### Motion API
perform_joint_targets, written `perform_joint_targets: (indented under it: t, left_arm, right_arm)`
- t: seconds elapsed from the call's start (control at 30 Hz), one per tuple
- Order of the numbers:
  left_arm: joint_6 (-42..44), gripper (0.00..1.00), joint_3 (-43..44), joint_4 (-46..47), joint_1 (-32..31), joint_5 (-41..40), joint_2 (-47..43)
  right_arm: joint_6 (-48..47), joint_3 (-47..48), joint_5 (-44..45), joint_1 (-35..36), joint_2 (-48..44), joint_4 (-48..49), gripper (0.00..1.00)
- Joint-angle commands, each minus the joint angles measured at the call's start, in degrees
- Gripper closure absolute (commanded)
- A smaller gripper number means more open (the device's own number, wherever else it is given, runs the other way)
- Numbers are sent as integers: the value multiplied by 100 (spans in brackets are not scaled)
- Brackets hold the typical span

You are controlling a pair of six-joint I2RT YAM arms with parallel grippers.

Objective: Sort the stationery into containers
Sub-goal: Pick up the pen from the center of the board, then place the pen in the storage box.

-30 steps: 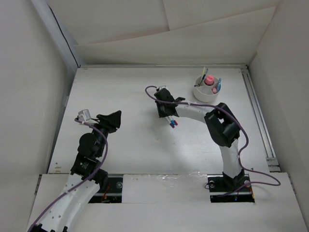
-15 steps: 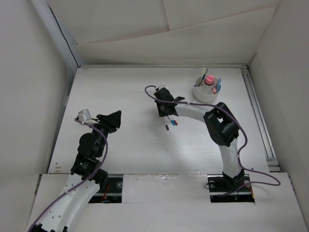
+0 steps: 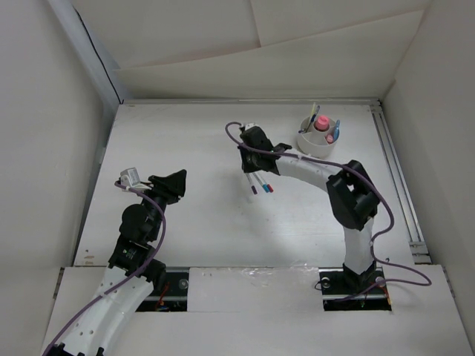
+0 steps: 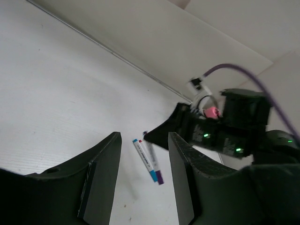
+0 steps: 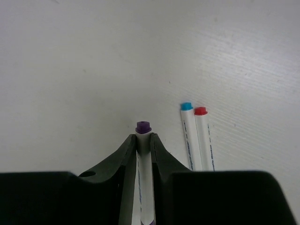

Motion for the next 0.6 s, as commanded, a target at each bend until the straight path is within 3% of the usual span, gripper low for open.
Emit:
perform_joint_targets:
  t: [0.0, 0.3, 0.57]
  left_arm:
    - [35, 59, 53, 221, -22, 68, -8]
    - [35, 59, 53, 221, -22, 68, -8]
    - [35, 59, 53, 221, -22, 68, -60]
  right_arm:
    - [-20, 152, -124, -244, -1040, 556, 100]
    - [341, -270, 1474, -1440, -2218, 1670, 100]
    - [-370, -68, 2450, -2188, -1701, 2471, 100]
